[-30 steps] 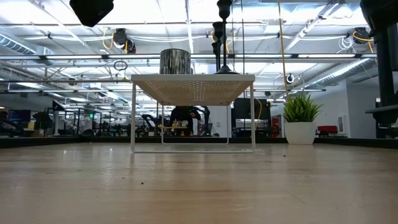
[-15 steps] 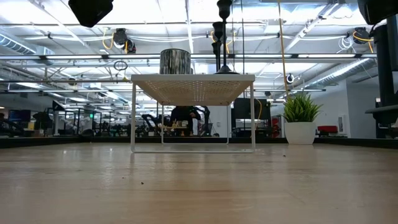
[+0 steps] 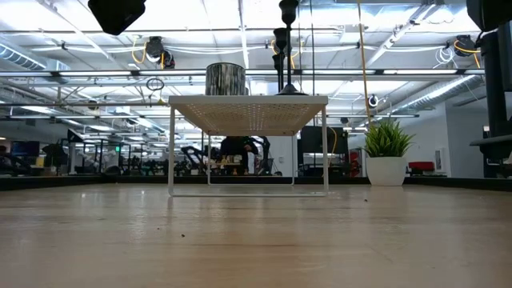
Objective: Pick & Place candle stick holders
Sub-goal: Put the brown scented candle on the shelf aligned with the brown scented candles
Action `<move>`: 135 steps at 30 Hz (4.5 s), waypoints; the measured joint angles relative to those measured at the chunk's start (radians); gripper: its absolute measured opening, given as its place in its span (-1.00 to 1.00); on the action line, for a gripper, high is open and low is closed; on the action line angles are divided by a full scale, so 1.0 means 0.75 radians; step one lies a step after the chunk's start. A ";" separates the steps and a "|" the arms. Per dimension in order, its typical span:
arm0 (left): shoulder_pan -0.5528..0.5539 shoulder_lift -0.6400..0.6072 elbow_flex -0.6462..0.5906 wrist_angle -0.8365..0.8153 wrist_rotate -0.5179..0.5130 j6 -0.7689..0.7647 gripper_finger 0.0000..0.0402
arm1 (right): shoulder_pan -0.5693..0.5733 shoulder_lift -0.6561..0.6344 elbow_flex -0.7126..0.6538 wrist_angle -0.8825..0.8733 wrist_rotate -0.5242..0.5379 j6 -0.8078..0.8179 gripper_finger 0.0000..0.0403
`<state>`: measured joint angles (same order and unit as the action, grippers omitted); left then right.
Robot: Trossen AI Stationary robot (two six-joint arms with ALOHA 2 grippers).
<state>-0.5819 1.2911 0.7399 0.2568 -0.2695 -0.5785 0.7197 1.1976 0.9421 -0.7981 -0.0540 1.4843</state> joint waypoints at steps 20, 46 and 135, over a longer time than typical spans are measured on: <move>0.000 0.000 0.000 0.000 -0.001 -0.004 0.97 | 0.002 0.250 0.309 -0.419 -0.036 0.008 0.97; 0.060 0.000 0.000 0.000 0.010 -0.013 0.97 | -0.008 0.422 0.391 -0.468 0.002 -0.123 0.97; 0.060 0.000 0.001 0.000 0.013 -0.013 0.97 | -0.043 0.448 0.090 0.123 -0.069 -0.367 0.97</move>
<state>-0.5373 1.2911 0.7403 0.2565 -0.2596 -0.5884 0.6872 1.5337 1.0096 -0.7058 -0.1056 1.2093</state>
